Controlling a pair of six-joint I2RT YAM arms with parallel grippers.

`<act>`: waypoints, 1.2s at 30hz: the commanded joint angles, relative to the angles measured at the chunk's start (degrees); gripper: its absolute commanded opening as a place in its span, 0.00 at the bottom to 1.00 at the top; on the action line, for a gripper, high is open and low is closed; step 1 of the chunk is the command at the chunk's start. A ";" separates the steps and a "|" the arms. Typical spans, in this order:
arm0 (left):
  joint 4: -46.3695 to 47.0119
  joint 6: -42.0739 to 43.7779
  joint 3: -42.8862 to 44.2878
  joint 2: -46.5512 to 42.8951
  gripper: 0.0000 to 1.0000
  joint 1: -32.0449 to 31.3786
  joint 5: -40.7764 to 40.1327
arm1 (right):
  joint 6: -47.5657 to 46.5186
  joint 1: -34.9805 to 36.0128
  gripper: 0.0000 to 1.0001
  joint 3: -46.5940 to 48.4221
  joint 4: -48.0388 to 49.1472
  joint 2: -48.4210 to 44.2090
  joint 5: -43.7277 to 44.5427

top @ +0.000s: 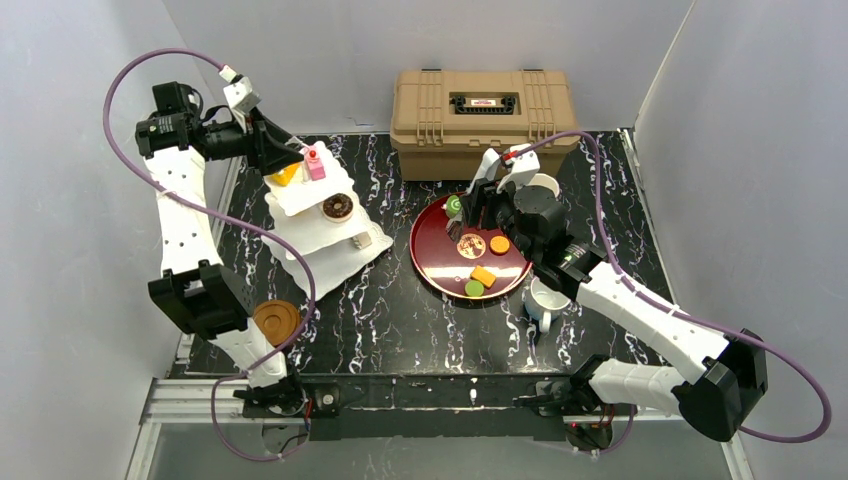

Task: Serve the afternoon tea
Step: Adjust the desert table at the center of the board.

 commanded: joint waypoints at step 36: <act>17.96 -14.57 -11.60 -13.46 0.00 -5.74 10.84 | 0.21 -0.17 0.63 0.35 2.51 -0.38 1.20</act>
